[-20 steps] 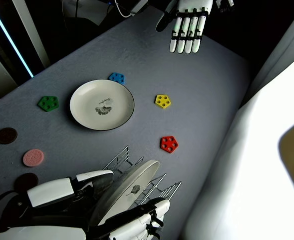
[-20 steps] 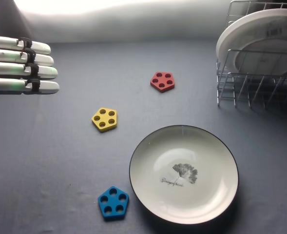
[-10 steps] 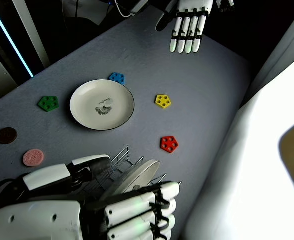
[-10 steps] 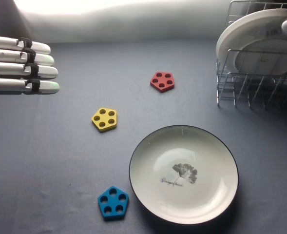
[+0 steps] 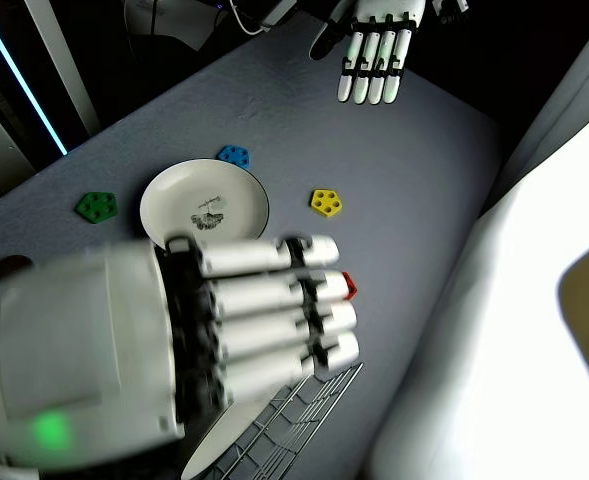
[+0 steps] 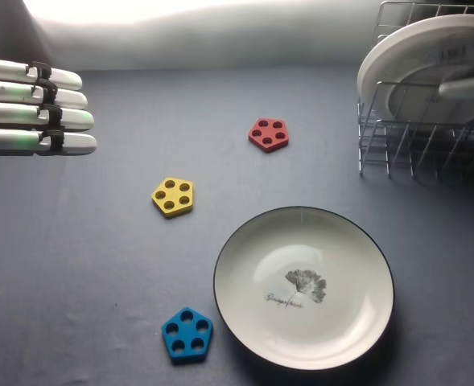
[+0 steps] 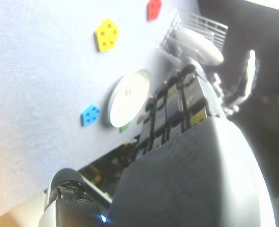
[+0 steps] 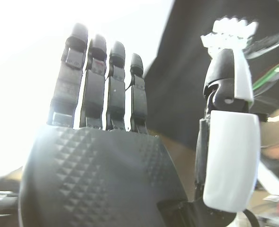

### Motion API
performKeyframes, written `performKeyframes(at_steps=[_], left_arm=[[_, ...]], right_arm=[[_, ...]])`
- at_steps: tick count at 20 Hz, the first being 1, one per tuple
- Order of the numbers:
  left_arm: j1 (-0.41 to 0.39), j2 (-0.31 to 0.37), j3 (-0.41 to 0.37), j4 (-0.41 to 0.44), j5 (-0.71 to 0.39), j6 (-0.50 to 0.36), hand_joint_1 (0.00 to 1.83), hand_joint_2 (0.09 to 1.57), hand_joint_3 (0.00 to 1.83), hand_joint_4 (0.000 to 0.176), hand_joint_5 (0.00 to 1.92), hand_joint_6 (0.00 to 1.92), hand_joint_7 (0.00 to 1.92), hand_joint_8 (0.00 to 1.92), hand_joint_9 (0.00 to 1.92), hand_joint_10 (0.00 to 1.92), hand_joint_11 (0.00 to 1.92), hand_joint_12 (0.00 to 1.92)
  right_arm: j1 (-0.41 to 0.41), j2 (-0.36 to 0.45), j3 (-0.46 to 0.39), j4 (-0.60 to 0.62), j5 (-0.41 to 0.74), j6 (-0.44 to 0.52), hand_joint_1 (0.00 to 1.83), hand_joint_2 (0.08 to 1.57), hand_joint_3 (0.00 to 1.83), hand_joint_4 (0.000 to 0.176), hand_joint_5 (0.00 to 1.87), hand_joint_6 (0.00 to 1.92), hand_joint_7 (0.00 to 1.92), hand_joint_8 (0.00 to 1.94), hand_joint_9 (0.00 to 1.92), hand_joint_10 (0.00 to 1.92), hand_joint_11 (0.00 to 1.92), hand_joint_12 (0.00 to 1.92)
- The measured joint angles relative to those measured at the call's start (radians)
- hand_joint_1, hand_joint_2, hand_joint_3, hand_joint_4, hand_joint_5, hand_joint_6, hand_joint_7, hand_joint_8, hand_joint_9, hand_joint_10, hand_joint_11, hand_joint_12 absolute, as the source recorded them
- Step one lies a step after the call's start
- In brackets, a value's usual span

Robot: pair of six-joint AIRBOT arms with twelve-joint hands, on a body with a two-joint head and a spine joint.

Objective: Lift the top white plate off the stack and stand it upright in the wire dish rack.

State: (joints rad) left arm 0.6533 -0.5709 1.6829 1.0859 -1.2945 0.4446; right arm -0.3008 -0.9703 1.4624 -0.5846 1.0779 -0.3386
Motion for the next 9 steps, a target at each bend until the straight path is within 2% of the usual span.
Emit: performKeyframes(at_steps=[3,5,7,8,9], left_arm=[[0.0,0.0,0.0,0.0,0.0,0.0,0.07,0.94,0.0,0.0,0.1,0.01,0.12,0.01,0.13,0.01,0.15,0.02],[0.0,0.0,0.0,0.001,0.0,0.0,0.1,0.94,0.0,0.0,0.1,0.01,0.1,0.0,0.1,0.0,0.12,0.01],[0.0,0.0,0.0,-0.005,0.0,0.0,0.11,0.95,0.0,0.0,0.06,0.0,0.07,0.0,0.07,0.0,0.09,0.0],[0.0,0.0,0.0,-0.007,-0.001,0.0,0.11,0.95,0.0,0.0,0.06,0.0,0.08,0.01,0.09,0.01,0.11,0.01],[0.0,0.0,0.0,-0.009,-0.001,0.0,0.09,0.94,0.0,0.0,0.07,0.01,0.09,0.01,0.08,0.0,0.11,0.01]], right_arm=[[0.016,0.013,-0.056,-0.089,-0.022,0.0,0.85,0.97,0.0,0.003,0.42,0.01,0.39,0.01,0.41,0.01,0.48,0.0],[0.018,0.02,-0.074,-0.125,-0.029,0.0,0.83,0.97,0.0,0.005,0.41,0.0,0.38,0.0,0.41,0.0,0.48,0.0],[0.018,0.031,-0.079,-0.179,-0.024,0.02,0.81,0.97,0.0,0.015,0.4,0.0,0.39,0.01,0.42,0.01,0.47,0.0],[0.018,0.034,-0.08,-0.199,-0.017,0.027,0.83,0.97,0.0,0.011,0.4,0.0,0.4,0.01,0.43,0.01,0.48,0.0],[0.018,0.045,-0.092,-0.229,-0.006,0.037,0.83,0.97,0.0,0.016,0.39,0.0,0.4,0.01,0.43,0.01,0.48,0.01]])
